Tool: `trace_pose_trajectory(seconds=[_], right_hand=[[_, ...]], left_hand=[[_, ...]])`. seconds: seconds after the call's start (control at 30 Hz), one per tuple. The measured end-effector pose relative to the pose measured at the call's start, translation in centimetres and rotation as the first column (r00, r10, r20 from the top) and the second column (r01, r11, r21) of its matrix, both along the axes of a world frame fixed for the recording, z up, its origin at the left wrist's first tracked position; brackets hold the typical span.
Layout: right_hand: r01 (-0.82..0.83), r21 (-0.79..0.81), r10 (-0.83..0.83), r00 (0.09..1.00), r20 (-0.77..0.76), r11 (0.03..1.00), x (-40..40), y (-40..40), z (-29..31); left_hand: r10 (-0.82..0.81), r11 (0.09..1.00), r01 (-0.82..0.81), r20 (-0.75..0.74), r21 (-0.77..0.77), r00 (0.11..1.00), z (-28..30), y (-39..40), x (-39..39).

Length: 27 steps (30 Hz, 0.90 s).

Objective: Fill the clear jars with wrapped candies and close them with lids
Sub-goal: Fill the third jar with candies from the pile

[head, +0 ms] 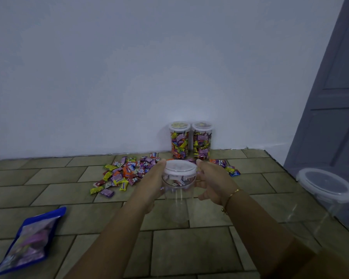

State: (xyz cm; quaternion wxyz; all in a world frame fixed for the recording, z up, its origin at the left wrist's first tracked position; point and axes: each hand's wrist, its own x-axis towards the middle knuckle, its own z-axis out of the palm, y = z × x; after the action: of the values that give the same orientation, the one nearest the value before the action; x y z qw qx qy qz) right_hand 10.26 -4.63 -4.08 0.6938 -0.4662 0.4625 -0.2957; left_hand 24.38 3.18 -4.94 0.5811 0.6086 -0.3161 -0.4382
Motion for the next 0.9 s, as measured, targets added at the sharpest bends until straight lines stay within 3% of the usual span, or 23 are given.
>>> trace_pose_trajectory(seconds=[0.37, 0.5, 0.63, 0.73, 0.8, 0.83, 0.9], right_hand=[[0.047, 0.102, -0.058, 0.992, 0.11, 0.994, -0.2, 0.7, 0.6], [0.048, 0.144, -0.085, 0.962, 0.261, 0.988, 0.0, 0.3, 0.8], [0.153, 0.067, -0.167, 0.91, 0.381, 0.986, -0.5, -0.3, 1.0], [0.222, -0.035, -0.185, 0.882, 0.432, 0.975, -2.1, -0.5, 2.1], [0.262, -0.098, -0.194, 0.876, 0.441, 0.96, -3.3, -0.5, 2.8], [0.3, -0.138, -0.219, 0.882, 0.418, 0.944, -3.8, -0.7, 2.8], [0.387, -0.25, -0.303, 0.899, 0.316, 0.888, -4.8, -0.8, 2.8]], left_hand=[[-0.01, 1.0, 0.011, 0.033, -0.028, 0.999, 1.3, -0.5, 0.1], [-0.038, 0.999, 0.043, 0.21, -0.022, 0.977, 2.8, -0.3, 0.0], [-0.082, 0.996, 0.087, 0.37, 0.003, 0.925, 4.6, -0.5, -0.9], [-0.099, 0.987, 0.158, 0.627, -0.038, 0.772, 4.9, -1.0, -1.0], [-0.133, 0.978, 0.208, 0.813, 0.015, 0.567, 4.6, -1.4, -1.4], [-0.15, 0.978, 0.198, 0.87, 0.062, 0.469, 4.5, -1.6, -1.8], [-0.156, 0.984, 0.14, 0.913, 0.111, 0.377, 4.4, -2.0, -2.6]])
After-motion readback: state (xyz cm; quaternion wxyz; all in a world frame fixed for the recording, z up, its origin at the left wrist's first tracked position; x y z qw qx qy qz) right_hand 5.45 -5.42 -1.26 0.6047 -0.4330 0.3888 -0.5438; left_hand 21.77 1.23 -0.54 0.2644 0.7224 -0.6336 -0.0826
